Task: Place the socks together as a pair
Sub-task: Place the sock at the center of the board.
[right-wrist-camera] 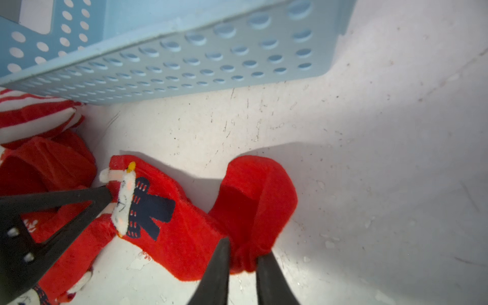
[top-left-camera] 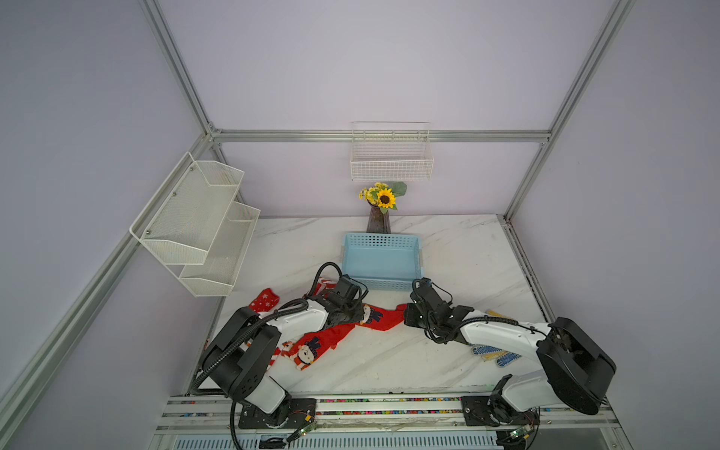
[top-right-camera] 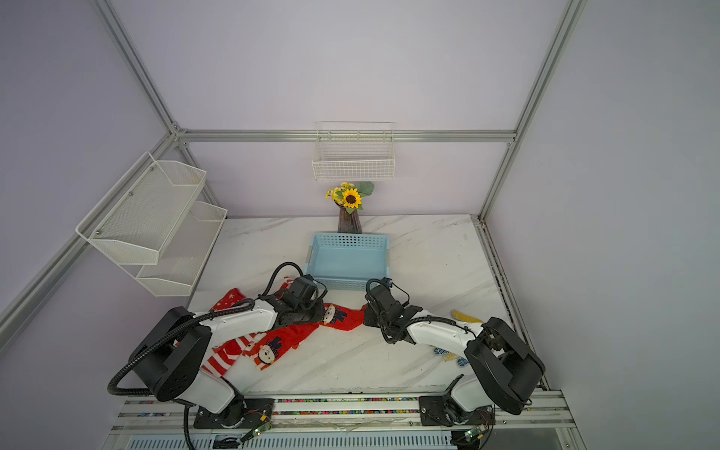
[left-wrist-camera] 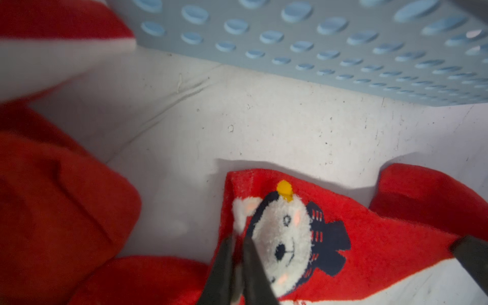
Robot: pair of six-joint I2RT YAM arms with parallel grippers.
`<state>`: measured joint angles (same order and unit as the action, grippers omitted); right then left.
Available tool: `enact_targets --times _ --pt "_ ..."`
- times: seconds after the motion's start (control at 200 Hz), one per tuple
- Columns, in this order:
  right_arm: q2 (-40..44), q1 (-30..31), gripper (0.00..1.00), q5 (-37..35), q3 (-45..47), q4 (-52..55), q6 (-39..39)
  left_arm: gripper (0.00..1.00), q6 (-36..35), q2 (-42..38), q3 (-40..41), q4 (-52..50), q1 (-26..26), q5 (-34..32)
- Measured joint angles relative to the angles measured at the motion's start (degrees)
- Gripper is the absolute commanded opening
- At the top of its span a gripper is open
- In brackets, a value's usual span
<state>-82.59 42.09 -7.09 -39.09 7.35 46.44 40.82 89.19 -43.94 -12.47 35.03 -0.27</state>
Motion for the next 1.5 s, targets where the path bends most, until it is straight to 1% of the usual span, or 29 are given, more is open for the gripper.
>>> enact_targets --times 0.105,0.205,0.33,0.43,0.62,0.695,0.725,0.845,0.865,0.905,0.95,1.045,1.115,1.18,1.29,1.41,1.5 --pt "1.3 0.0 0.00 0.2 -0.2 1.3 0.2 0.00 0.0 0.0 0.0 0.1 0.1 0.5" --pt "2.8 0.0 0.00 0.5 -1.3 3.9 0.5 0.00 0.1 -0.4 0.0 0.0 0.6 0.8" --pt "5.9 0.0 0.00 0.5 -3.2 8.4 1.0 0.00 0.8 -3.4 -0.1 -0.4 2.8 0.7" --pt "9.0 0.0 0.00 0.5 -4.9 13.3 1.6 0.00 3.3 -6.1 -0.4 -0.6 6.5 0.8" --pt "14.9 -0.4 0.00 0.4 -8.8 25.8 3.6 0.00 9.0 -14.2 -0.5 -0.7 17.3 -1.4" --pt "17.1 -0.4 0.00 0.6 -9.4 29.8 3.9 0.00 11.5 -16.4 -0.5 -0.6 19.5 -2.2" --pt "17.7 -0.4 0.03 0.6 -9.5 31.0 3.9 0.00 12.3 -16.9 -0.5 -0.5 19.8 -2.6" --pt "16.4 -0.4 0.26 0.3 -9.6 33.6 3.8 0.00 14.8 -17.1 0.3 -0.5 20.0 -5.2" --pt "15.5 -0.4 0.29 0.3 -9.7 33.6 3.6 0.00 15.2 -17.1 0.7 -0.5 20.0 -5.9" --pt "13.1 -0.4 0.33 0.1 -9.9 33.4 3.1 0.00 15.7 -17.1 1.4 -0.5 20.0 -7.1" --pt "9.7 -0.4 0.42 -0.1 -10.4 32.9 3.4 0.00 16.2 -16.8 2.2 -0.7 19.6 -8.4" --pt "3.1 -0.6 0.52 -0.9 -11.3 30.9 2.9 0.00 17.2 -15.6 2.9 -1.5 17.6 -9.6" --pt "0.9 -0.7 0.53 -1.3 -11.3 28.9 3.1 0.00 18.3 -14.5 2.9 -2.8 15.3 -10.4" --pt "0.6 -0.7 0.58 -1.6 -11.3 27.4 3.1 0.00 18.7 -14.0 2.9 -4.0 13.8 -11.4" --pt "1.5 -0.8 0.58 -2.4 -11.3 25.3 3.0 0.00 18.7 -13.2 2.9 -5.1 13.2 -12.5" --pt "2.8 -0.9 0.57 -2.5 -10.2 23.6 2.8 0.00 18.6 -11.1 2.9 -5.5 13.2 -12.4" --pt "4.5 -1.2 0.53 -2.5 -6.8 21.8 2.9 0.00 18.4 -9.5 2.9 -6.1 13.1 -12.0"
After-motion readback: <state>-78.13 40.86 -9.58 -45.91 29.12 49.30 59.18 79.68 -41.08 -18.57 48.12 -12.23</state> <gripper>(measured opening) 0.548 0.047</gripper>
